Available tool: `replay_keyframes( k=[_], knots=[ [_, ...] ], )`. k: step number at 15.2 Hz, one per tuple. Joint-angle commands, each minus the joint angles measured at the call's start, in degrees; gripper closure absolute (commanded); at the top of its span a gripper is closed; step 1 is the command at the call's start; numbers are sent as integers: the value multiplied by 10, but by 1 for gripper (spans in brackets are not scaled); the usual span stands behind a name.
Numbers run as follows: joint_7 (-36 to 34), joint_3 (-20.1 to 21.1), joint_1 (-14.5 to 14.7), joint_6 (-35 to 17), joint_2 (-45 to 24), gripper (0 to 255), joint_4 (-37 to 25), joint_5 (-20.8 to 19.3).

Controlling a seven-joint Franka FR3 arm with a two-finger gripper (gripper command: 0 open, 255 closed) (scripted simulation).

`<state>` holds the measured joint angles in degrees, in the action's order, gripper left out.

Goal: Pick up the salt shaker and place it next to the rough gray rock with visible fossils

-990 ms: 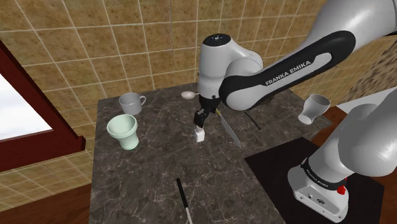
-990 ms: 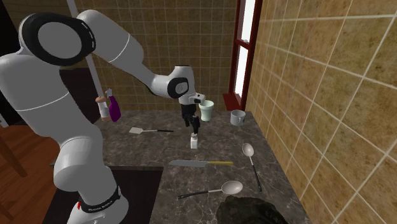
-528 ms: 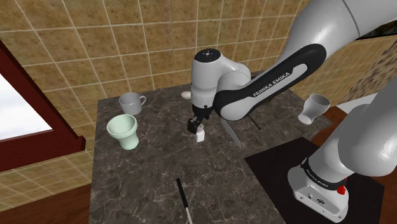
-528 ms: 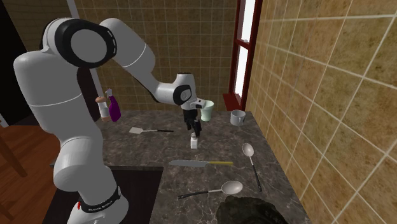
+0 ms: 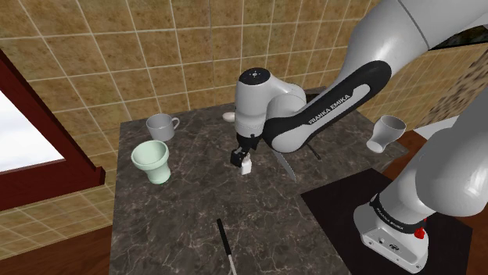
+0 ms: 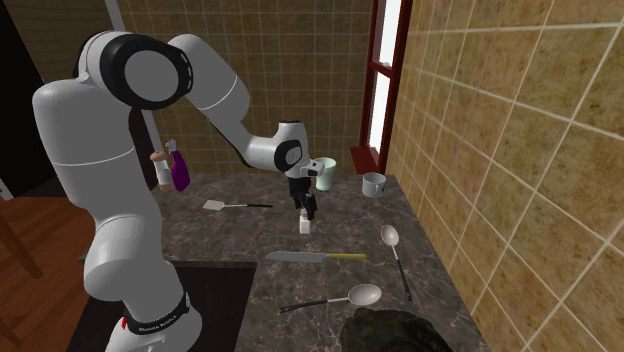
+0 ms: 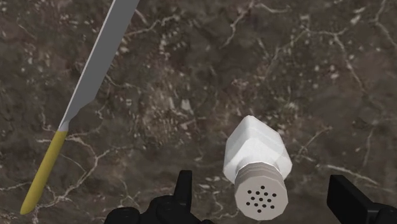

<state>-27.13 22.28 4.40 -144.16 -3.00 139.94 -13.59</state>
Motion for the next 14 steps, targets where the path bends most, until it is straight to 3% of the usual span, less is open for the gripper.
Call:
replay_keyframes(
  k=[1, 2, 3, 14],
  knots=[
    [0, 0, 0, 0, 0, 0, 0, 0],
    [0, 0, 0, 0, 0, 0, 0, 0],
    [0, 0, 0, 0, 0, 255, 0, 0],
    [11, 2, 0, 14, 14, 255, -2, 13]
  ],
)
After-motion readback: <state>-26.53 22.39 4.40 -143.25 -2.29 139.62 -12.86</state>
